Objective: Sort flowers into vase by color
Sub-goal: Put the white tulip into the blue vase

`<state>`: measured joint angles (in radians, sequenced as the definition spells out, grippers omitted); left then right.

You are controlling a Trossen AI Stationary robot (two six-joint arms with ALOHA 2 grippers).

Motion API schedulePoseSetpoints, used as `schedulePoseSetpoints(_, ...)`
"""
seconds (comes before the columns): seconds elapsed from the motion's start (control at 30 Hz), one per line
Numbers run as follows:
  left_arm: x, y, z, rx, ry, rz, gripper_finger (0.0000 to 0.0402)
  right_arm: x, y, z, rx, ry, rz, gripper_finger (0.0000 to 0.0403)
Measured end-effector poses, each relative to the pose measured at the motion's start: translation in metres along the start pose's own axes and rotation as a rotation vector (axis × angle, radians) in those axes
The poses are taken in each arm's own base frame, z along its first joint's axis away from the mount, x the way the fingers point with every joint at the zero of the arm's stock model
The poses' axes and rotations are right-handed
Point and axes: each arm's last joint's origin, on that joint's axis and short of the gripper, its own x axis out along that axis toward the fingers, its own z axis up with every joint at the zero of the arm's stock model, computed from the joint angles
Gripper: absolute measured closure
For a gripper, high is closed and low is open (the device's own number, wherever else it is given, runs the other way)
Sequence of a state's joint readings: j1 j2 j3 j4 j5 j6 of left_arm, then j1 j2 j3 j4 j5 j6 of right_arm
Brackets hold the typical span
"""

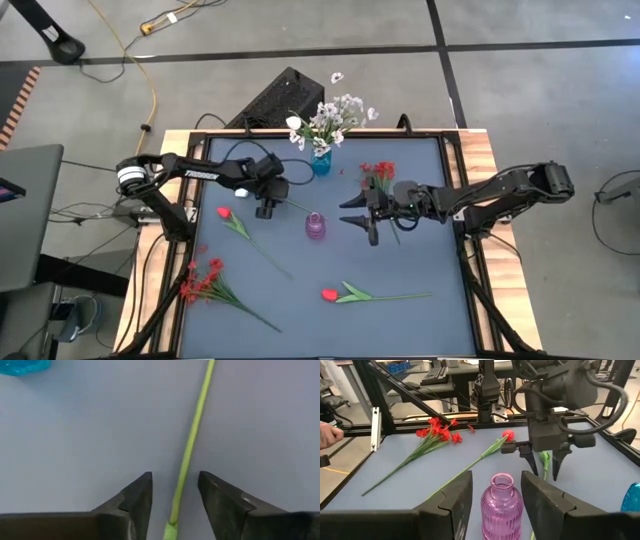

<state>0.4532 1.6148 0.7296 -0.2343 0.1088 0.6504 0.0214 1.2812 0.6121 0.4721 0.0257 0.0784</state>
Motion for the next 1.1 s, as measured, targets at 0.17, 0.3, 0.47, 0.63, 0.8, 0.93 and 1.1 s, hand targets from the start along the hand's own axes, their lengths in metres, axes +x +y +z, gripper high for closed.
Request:
schedulePoseSetpoints(0.17, -0.001, -0.003, -0.004, 0.002, 0.032, -0.034, 0.0348, 0.0, -0.003, 0.002, 0.003, -0.02, -0.011, 0.021)
schedulePoseSetpoints(0.3, -0.001, -0.003, -0.005, 0.005, 0.038, -0.041, 0.0392, 0.0, -0.004, 0.004, 0.004, -0.034, -0.014, 0.021)
schedulePoseSetpoints(0.47, -0.017, -0.003, -0.005, -0.003, 0.043, 0.022, 0.04, 0.0, -0.004, 0.003, 0.004, -0.032, -0.015, 0.021)
schedulePoseSetpoints(0.63, -0.055, 0.001, 0.007, -0.042, -0.103, 0.139, 0.0401, 0.0, -0.004, 0.003, 0.004, -0.031, -0.015, 0.021)
schedulePoseSetpoints(0.8, -0.091, 0.0, 0.019, -0.221, -0.36, 0.128, 0.0401, 0.0, -0.004, 0.003, -0.043, -0.031, -0.015, 0.021)
schedulePoseSetpoints(0.93, -0.109, -0.002, 0.026, -0.41, -0.53, 0.002, 0.0401, 0.0, 0.002, 0.004, -0.22, -0.039, 0.003, 0.021)
schedulePoseSetpoints(1.1, -0.118, -0.002, 0.034, -0.623, -0.643, -0.128, 0.0401, 0.001, 0.013, 0.011, -0.562, -0.072, 0.027, 0.021)
